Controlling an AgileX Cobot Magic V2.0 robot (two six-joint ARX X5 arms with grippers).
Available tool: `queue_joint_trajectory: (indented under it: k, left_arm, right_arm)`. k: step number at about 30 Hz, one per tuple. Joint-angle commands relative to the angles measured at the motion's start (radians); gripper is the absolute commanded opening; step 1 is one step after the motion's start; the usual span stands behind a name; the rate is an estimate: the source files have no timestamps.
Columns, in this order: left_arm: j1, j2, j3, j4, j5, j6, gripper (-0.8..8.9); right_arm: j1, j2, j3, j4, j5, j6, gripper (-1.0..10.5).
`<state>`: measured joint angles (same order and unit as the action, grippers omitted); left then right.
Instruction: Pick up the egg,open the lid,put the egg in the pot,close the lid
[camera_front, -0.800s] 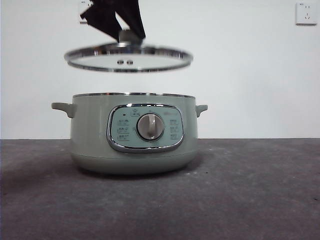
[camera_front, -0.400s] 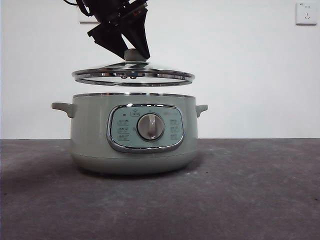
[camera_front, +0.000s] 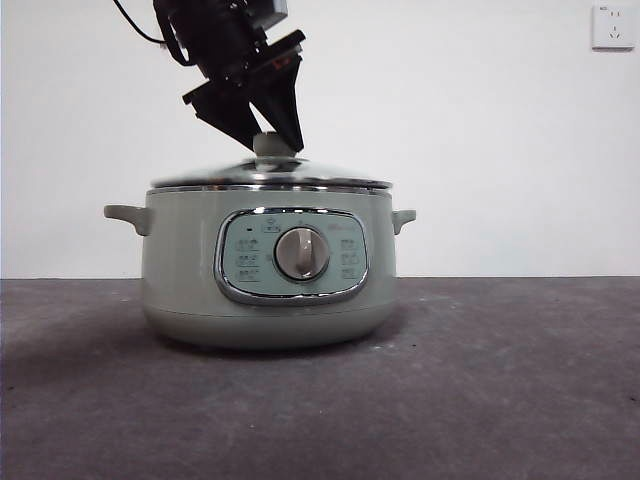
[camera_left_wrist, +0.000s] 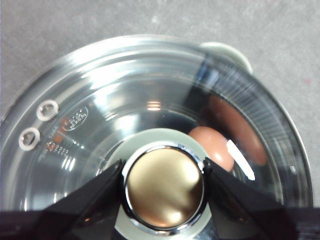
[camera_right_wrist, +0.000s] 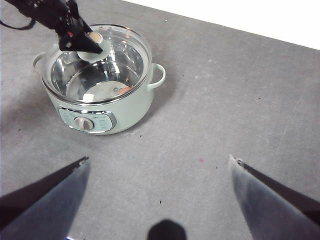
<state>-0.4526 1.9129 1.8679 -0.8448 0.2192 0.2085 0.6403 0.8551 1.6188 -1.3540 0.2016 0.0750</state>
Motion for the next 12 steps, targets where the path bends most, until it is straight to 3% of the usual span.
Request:
queue_joint_trajectory:
  k: [1,12]
  left_arm:
    - [-0.010,0.006,0.004,0.030,-0.002,0.001,-0.08]
    - [-0.011,0.006,0.004,-0.042,-0.011,0.002,-0.08]
  right_arm:
    - [0.001,-0.003,-0.007,-0.025,0.001,0.012,4.7]
    - [0.001,-0.003,-0.007,-0.024,0.001,0.011,4.7]
